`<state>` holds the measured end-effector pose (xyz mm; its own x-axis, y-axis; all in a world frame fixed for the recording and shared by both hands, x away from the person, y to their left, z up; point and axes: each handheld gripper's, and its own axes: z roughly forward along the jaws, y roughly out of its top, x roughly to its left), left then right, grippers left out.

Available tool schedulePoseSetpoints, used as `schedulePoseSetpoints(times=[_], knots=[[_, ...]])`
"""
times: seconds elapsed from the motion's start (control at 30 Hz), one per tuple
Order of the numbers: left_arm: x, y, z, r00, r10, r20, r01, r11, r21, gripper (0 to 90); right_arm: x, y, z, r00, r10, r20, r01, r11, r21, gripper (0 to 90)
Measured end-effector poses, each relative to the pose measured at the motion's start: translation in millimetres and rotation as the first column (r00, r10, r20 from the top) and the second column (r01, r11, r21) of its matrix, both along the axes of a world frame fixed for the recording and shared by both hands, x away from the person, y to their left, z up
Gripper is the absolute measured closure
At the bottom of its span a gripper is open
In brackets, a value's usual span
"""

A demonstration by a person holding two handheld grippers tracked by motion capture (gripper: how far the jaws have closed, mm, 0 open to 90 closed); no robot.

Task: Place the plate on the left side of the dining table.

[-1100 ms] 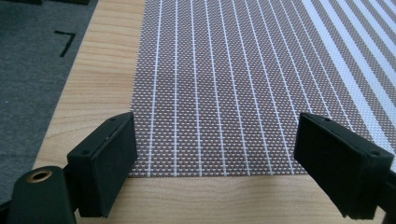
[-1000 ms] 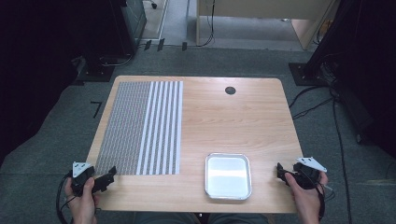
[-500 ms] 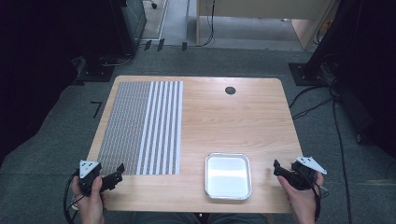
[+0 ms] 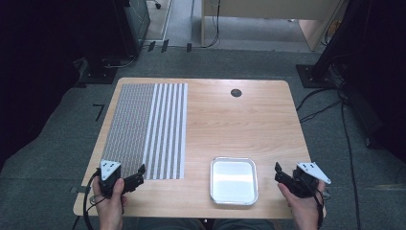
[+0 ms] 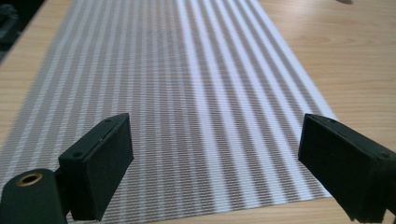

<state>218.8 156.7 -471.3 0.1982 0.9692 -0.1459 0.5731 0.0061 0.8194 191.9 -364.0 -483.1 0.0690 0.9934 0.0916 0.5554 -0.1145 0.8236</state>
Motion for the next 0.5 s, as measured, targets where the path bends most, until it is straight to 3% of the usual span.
schedulePoseSetpoints(times=[0.03, 0.27, 0.5], knots=[[1.1, -9.0, 1.6, 0.9997, -0.026, 0.0, 0.026, 0.9997, -0.001, 10.0, -0.5, 1.3, 0.6, 1.0, 0.005, 0.002, -0.005, 1.0, -0.002, 22.7], [2.8, -28.9, 4.0, 0.9985, -0.055, 0.002, 0.055, 0.9984, -0.007, 10.1, -3.1, 5.5, 3.6, 0.9997, 0.017, 0.021, -0.017, 1.0, 0.01, 28.1], [2.7, -67.6, -0.2, 0.9925, -0.122, -0.005, 0.122, 0.9925, 0.003, 10.0, -5.7, 7.7, 5.7, 0.9978, 0.048, 0.047, -0.049, 0.998, 0.032, 38.1]])
